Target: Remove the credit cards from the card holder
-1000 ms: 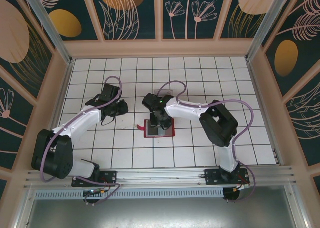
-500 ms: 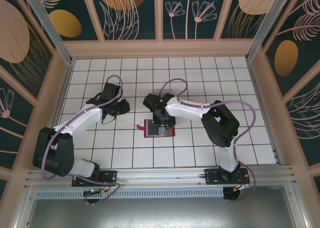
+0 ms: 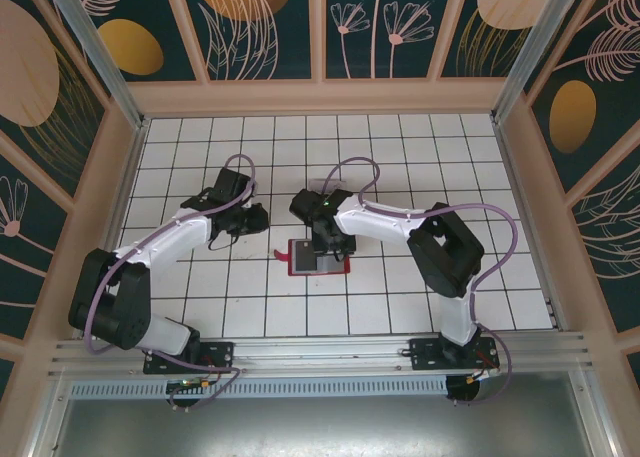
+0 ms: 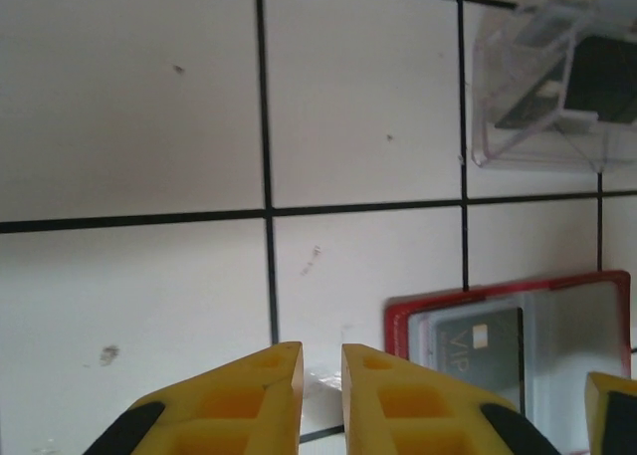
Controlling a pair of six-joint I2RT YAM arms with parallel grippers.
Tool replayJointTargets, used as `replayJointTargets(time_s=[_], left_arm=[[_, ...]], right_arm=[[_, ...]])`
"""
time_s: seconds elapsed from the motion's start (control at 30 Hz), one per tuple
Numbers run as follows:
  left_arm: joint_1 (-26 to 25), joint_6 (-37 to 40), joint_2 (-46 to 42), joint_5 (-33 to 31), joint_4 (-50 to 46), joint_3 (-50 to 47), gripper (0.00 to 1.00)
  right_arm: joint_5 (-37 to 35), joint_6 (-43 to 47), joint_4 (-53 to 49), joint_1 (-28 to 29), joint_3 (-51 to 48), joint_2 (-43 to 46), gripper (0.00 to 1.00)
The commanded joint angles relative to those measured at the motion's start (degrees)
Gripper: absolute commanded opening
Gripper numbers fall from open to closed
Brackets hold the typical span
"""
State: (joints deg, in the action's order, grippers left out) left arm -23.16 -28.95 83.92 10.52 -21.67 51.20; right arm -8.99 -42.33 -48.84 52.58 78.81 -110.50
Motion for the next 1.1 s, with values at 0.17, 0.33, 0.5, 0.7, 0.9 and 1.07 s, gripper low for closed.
replayJointTargets(time_s=[0.17, 0.33, 0.5, 0.7, 0.9, 1.07], left_arm=[[-6.4, -3.5, 3.2, 1.7, 2.2, 1.6, 0.19], [-7.3, -3.8, 3.8, 1.9, 2.8, 1.7, 0.18], [-7.4, -3.5, 3.9, 1.5, 2.3, 1.9, 0.18], [-7.4, -3.8, 4.2, 2.6, 2.6, 1.9, 0.17], [-8.4, -4.9, 4.3, 3.6, 3.4, 0.6, 0.17], [-9.5, -6.9, 4.6, 4.6, 6.1, -1.7, 0.17]], right_arm=[[-1.9, -0.6, 2.2, -1.4, -5.1, 3.1, 0.46], [3.1, -1.0, 8.7, -2.3, -10.0, 5.1, 0.44], [7.1, -1.6, 14.9, -3.4, -14.7, 7.3, 0.38], [7.8, -1.2, 17.8, -3.5, -15.7, 8.3, 0.34], [7.8, 0.1, 17.3, -3.4, -14.1, 7.8, 0.30], [5.6, 3.2, 16.3, -3.4, -12.6, 7.9, 0.29]])
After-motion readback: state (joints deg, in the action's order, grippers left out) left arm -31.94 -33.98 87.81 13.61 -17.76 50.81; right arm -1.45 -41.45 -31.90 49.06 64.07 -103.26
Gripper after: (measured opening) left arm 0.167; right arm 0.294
